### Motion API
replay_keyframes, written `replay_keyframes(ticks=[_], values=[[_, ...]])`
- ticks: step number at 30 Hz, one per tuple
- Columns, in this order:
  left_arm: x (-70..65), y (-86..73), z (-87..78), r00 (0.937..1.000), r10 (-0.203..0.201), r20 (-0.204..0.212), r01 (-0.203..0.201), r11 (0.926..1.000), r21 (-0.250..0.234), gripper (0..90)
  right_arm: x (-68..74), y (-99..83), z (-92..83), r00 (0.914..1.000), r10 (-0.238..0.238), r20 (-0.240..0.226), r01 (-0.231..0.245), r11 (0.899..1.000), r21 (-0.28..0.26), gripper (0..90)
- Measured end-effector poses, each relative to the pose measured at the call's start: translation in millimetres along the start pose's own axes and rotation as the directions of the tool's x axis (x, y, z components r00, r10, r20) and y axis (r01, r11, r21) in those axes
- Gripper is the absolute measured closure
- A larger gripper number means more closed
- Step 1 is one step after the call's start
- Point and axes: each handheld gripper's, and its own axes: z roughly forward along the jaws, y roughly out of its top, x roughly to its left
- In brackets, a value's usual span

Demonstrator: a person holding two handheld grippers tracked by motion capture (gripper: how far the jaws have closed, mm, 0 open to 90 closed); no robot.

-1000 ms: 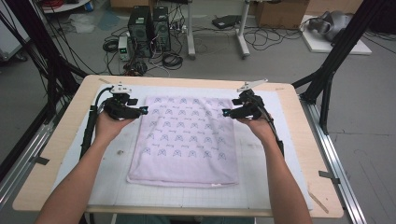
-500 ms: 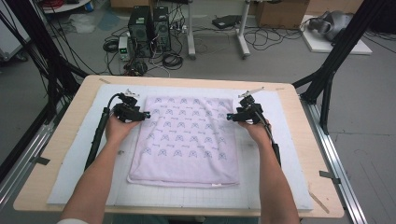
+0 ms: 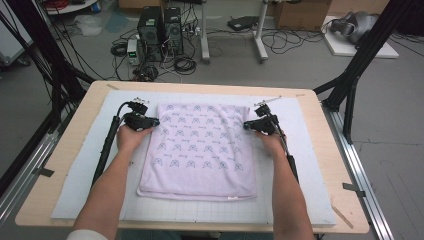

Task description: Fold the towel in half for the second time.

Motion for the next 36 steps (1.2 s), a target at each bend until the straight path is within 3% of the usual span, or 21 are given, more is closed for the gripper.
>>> replay_keyframes(ticks=[5, 9, 13, 16, 20, 23, 26, 29, 31, 32, 36], values=[[3.2, 3.1, -12.6, 0.9992, 0.013, 0.038, -0.012, 0.9996, -0.027, 84.9, -1.6, 1.7, -9.2, 0.9992, -0.028, -0.028, 0.028, 1.0, 0.001, 84.4], [-0.3, 8.8, -30.7, 0.9969, 0.043, 0.066, -0.038, 0.9963, -0.077, 85.0, 1.7, 7.1, -28.4, 0.9969, -0.051, -0.06, 0.048, 0.998, -0.048, 84.4], [-9.2, 10.6, -55.5, 0.9897, 0.106, 0.096, -0.095, 0.9891, -0.112, 84.9, 14.3, 13.4, -54.3, 0.9901, -0.106, -0.092, 0.098, 0.991, -0.086, 84.4], [-16.0, 4.2, -76.5, 0.9835, 0.134, 0.122, -0.115, 0.9823, -0.148, 84.9, 28.3, 12.0, -72.9, 0.981, -0.154, -0.118, 0.143, 0.985, -0.092, 84.4], [-24.4, -17.8, -97.5, 0.9771, 0.163, 0.136, -0.139, 0.9753, -0.172, 84.7, 44.0, -3.5, -92.8, 0.9713, -0.189, -0.145, 0.176, 0.98, -0.098, 84.3], [-30.8, -40.1, -105.2, 0.9723, 0.17, 0.161, -0.141, 0.9744, -0.175, 84.7, 51.0, -25.3, -101.2, 0.9701, -0.174, -0.169, 0.16, 0.983, -0.094, 84.2], [-38.0, -60.9, -110.7, 0.9646, 0.201, 0.171, -0.174, 0.9718, -0.159, 84.6, 54.0, -49.9, -100.2, 0.9682, -0.155, -0.196, 0.144, 0.987, -0.072, 83.9], [-41.9, -81.0, -113.6, 0.9596, 0.207, 0.191, -0.184, 0.9744, -0.129, 83.9, 56.3, -71.8, -94.0, 0.9657, -0.148, -0.213, 0.141, 0.989, -0.05, 82.9], [-42.7, -87.2, -113.8, 0.9581, 0.214, 0.19, -0.199, 0.9753, -0.095, 78.4, 55.1, -80.7, -89.6, 0.9673, -0.133, -0.216, 0.131, 0.991, -0.021, 74.2], [-42.5, -88.1, -114.5, 0.9588, 0.218, 0.182, -0.205, 0.9749, -0.088, 71.1, 53.5, -82.7, -89.9, 0.9678, -0.129, -0.216, 0.13, 0.991, -0.012, 64.3], [-37.9, -74.5, -117.8, 0.9677, 0.205, 0.147, -0.192, 0.9766, -0.098, 49.0, 49.1, -73.3, -100.8, 0.976, -0.119, -0.182, 0.111, 0.992, -0.058, 45.9]])
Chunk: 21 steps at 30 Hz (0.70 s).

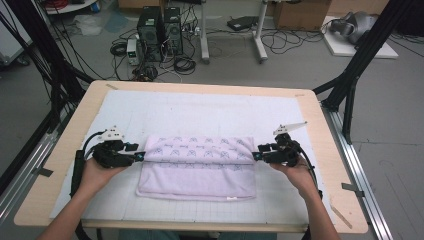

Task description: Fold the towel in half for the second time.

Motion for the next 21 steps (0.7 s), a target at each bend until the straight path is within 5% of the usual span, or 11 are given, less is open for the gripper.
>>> replay_keyframes(ticks=[5, 9, 13, 14, 15, 17, 18, 21], values=[[12.9, 25.3, 19.6, 0.999, -0.042, -0.017, 0.042, 0.9989, -0.02, 44.7, -5.4, 25.5, 2.5, 0.9977, -0.013, 0.067, 0.016, 0.999, -0.035, 37.9], [24.1, 32.0, 45.3, 0.9953, -0.083, -0.05, 0.084, 0.9965, 0.007, 43.0, -17.4, 42.2, 25.2, 0.9962, 0.012, 0.086, -0.013, 1.0, 0.012, 35.0], [36.6, 25.2, 68.2, 0.9802, -0.196, -0.03, 0.197, 0.9801, 0.026, 42.8, -30.9, 44.3, 47.0, 0.9948, 0.06, 0.082, -0.064, 0.996, 0.056, 34.4], [38.7, 23.5, 70.0, 0.9791, -0.203, -0.008, 0.203, 0.9782, 0.043, 50.3, -34.9, 42.2, 53.5, 0.9943, 0.081, 0.07, -0.086, 0.994, 0.073, 35.9], [39.7, 21.5, 72.5, 0.9781, -0.208, 0.01, 0.207, 0.9769, 0.053, 61.2, -36.3, 40.8, 57.0, 0.9929, 0.103, 0.059, -0.108, 0.99, 0.088, 39.6], [37.9, 21.3, 70.3, 0.9836, -0.179, 0.022, 0.178, 0.9833, 0.036, 79.0, -38.3, 36.8, 64.1, 0.9937, 0.111, -0.011, -0.109, 0.985, 0.132, 67.1], [37.2, 22.4, 68.3, 0.9839, -0.177, 0.023, 0.177, 0.984, 0.025, 82.3, -35.3, 36.1, 63.7, 0.9951, 0.096, -0.025, -0.092, 0.987, 0.128, 76.3], [33.8, 27.5, 54.6, 0.9869, -0.159, 0.028, 0.16, 0.9867, -0.031, 84.3, -25.8, 38.9, 55.7, 0.9988, 0.042, -0.024, -0.04, 0.996, 0.084, 82.3]])
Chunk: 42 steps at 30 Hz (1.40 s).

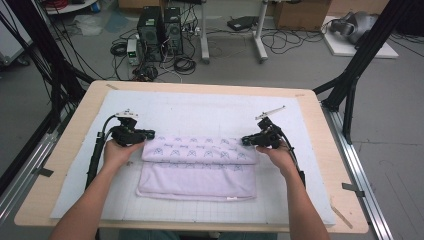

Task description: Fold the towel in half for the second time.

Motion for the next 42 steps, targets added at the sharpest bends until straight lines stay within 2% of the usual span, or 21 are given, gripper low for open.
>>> replay_keyframes(ticks=[4, 9, 13, 15, 17, 19, 21, 22, 24, 25, 30, 32, 33, 35, 38, 40, 42], values=[[-9.7, 4.6, -26.7, 0.999, 0.039, 0.024, -0.037, 0.9979, -0.054, 84.7, 17.6, 3.8, -22.3, 0.9985, -0.055, -0.005, 0.055, 0.996, -0.069, 82.9], [-31.2, 2.6, -62.1, 0.9917, 0.116, 0.055, -0.109, 0.9875, -0.113, 84.5, 48.9, -4.2, -57.3, 0.9891, -0.147, -0.011, 0.144, 0.98, -0.141, 82.9], [-52.8, -17.7, -86.1, 0.9813, 0.171, 0.087, -0.158, 0.9776, -0.139, 84.4, 73.2, -28.4, -78.4, 0.9806, -0.195, -0.02, 0.189, 0.967, -0.171, 82.7], [-62.0, -34.8, -96.3, 0.9778, 0.18, 0.108, -0.165, 0.9769, -0.136, 83.6, 82.1, -46.3, -83.6, 0.9778, -0.206, -0.04, 0.195, 0.963, -0.187, 80.9], [-69.3, -52.4, -105.9, 0.9724, 0.196, 0.127, -0.181, 0.9759, -0.122, 79.2, 89.9, -65.7, -85.8, 0.9734, -0.219, -0.066, 0.205, 0.963, -0.173, 74.4], [-72.4, -65.2, -114.5, 0.9732, 0.199, 0.116, -0.185, 0.9758, -0.116, 69.3, 96.4, -80.8, -90.0, 0.9712, -0.233, -0.049, 0.223, 0.961, -0.161, 67.0], [-72.0, -67.9, -117.9, 0.9741, 0.201, 0.103, -0.19, 0.9759, -0.107, 63.3, 100.6, -88.1, -96.7, 0.9709, -0.236, -0.043, 0.225, 0.959, -0.17, 63.4], [-72.4, -67.8, -117.4, 0.9759, 0.195, 0.097, -0.185, 0.977, -0.106, 62.2, 102.0, -88.6, -99.0, 0.9712, -0.237, -0.023, 0.23, 0.958, -0.171, 62.4], [-72.7, -65.9, -113.1, 0.9746, 0.2, 0.1, -0.191, 0.9767, -0.099, 61.3, 103.1, -87.0, -99.0, 0.9693, -0.246, -0.009, 0.24, 0.954, -0.18, 61.4], [-73.9, -65.3, -109.2, 0.9733, 0.207, 0.098, -0.198, 0.9755, -0.095, 61.3, 104.0, -86.2, -96.3, 0.9701, -0.243, -0.004, 0.238, 0.955, -0.175, 60.7], [-79.3, -69.2, -86.6, 0.9703, 0.214, 0.113, -0.209, 0.9764, -0.055, 61.1, 104.0, -88.3, -67.3, 0.9631, -0.269, 0.002, 0.268, 0.957, -0.116, 58.3], [-78.4, -74.1, -80.7, 0.9689, 0.222, 0.11, -0.221, 0.9751, -0.021, 61.6, 104.2, -92.7, -58.4, 0.9635, -0.267, -0.015, 0.265, 0.959, -0.103, 57.9], [-77.6, -74.8, -79.0, 0.9702, 0.217, 0.107, -0.217, 0.9761, -0.016, 61.9, 104.7, -94.6, -53.8, 0.9584, -0.285, -0.006, 0.284, 0.954, -0.092, 57.8], [-73.6, -73.0, -76.4, 0.9748, 0.202, 0.094, -0.201, 0.9793, -0.02, 62.7, 103.4, -92.8, -50.5, 0.9562, -0.292, 0.014, 0.293, 0.953, -0.079, 57.9], [-69.2, -62.9, -71.1, 0.9772, 0.192, 0.091, -0.189, 0.9813, -0.035, 65.3, 98.0, -81.4, -48.2, 0.9561, -0.289, 0.045, 0.292, 0.953, -0.082, 59.3], [-66.3, -55.9, -64.5, 0.9789, 0.19, 0.075, -0.188, 0.9816, -0.034, 67.1, 91.4, -71.0, -42.9, 0.9472, -0.311, 0.077, 0.317, 0.945, -0.081, 59.8], [-60.0, -46.9, -53.2, 0.9819, 0.184, 0.042, -0.184, 0.9828, -0.021, 66.5, 84.2, -62.3, -38.3, 0.95, -0.297, 0.097, 0.305, 0.948, -0.087, 59.7]])
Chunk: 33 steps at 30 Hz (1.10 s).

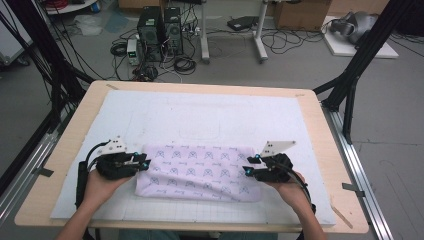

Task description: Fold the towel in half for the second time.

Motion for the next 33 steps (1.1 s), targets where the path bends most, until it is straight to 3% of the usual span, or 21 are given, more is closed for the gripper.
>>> replay_keyframes(ticks=[3, 6, 7, 8, 10, 11, 14, 17, 19, 20, 22, 24, 28, 31, 33], values=[[8.1, 7.8, 15.0, 0.9981, 0.02, -0.059, -0.018, 0.9995, 0.027, 62.6, -14.9, 8.8, 9.8, 0.9976, 0.002, 0.069, -0.002, 1.0, -0.001, 59.0], [18.2, 6.6, 34.2, 0.9969, 0.005, -0.078, 0.001, 0.9965, 0.083, 61.1, -27.5, 11.2, 21.6, 0.994, 0.029, 0.106, -0.03, 1.0, 0.003, 57.1], [20.0, 4.7, 39.1, 0.9974, 0.0, -0.072, 0.008, 0.9941, 0.108, 64.8, -31.4, 10.5, 28.7, 0.9925, 0.028, 0.119, -0.03, 0.999, 0.012, 57.3], [21.0, 1.8, 44.5, 0.9971, 0.019, -0.073, -0.009, 0.9911, 0.133, 74.2, -33.2, 9.8, 32.8, 0.9915, 0.024, 0.128, -0.028, 0.999, 0.024, 59.2], [20.3, 3.7, 44.9, 0.9961, 0.031, -0.083, -0.022, 0.9936, 0.111, 86.7, -36.4, 6.5, 44.3, 0.9902, 0.022, 0.138, -0.032, 0.997, 0.076, 76.0], [19.4, 4.8, 45.1, 0.9952, 0.034, -0.092, -0.024, 0.994, 0.107, 87.8, -38.0, 5.6, 47.3, 0.9932, 0.028, 0.113, -0.038, 0.995, 0.088, 84.3], [20.2, 10.1, 40.8, 0.9925, 0.032, -0.118, -0.023, 0.9972, 0.072, 88.2, -39.2, 11.6, 41.2, 0.9916, 0.043, 0.122, -0.052, 0.996, 0.071, 87.7], [26.3, 21.7, 36.1, 0.9887, 0.002, -0.15, -0.003, 0.9999, -0.01, 87.9, -42.5, 21.0, 31.3, 0.9885, 0.051, 0.142, -0.057, 0.998, 0.036, 87.7], [30.1, 28.4, 38.2, 0.9777, -0.003, -0.21, -0.002, 0.9997, -0.024, 85.1, -47.8, 26.7, 28.2, 0.9809, 0.059, 0.185, -0.064, 0.998, 0.018, 87.1], [33.9, 30.2, 39.4, 0.9732, -0.024, -0.229, 0.02, 0.9996, -0.019, 82.1, -51.1, 28.5, 28.0, 0.976, 0.065, 0.208, -0.07, 0.997, 0.013, 85.5], [37.0, 29.3, 38.0, 0.9772, -0.052, -0.206, 0.048, 0.9985, -0.025, 72.4, -56.0, 28.9, 26.5, 0.9668, 0.111, 0.23, -0.11, 0.994, -0.016, 74.3], [35.3, 25.6, 33.2, 0.9833, -0.038, -0.178, 0.035, 0.9992, -0.018, 70.9, -55.6, 27.7, 23.5, 0.9679, 0.131, 0.215, -0.129, 0.991, -0.023, 69.6], [30.0, 22.9, 31.4, 0.9907, -0.01, -0.136, 0.008, 0.9999, -0.013, 64.5, -43.7, 22.4, 20.6, 0.9841, 0.097, 0.149, -0.096, 0.995, -0.01, 64.4], [31.4, 22.4, 41.4, 0.9896, -0.019, -0.142, 0.022, 0.9997, 0.015, 58.7, -43.9, 21.4, 25.3, 0.9844, 0.079, 0.157, -0.084, 0.996, 0.027, 60.7], [34.9, 19.7, 47.4, 0.9893, -0.025, -0.144, 0.033, 0.998, 0.054, 54.6, -50.9, 19.9, 28.1, 0.9832, 0.113, 0.144, -0.115, 0.993, 0.007, 54.3]])
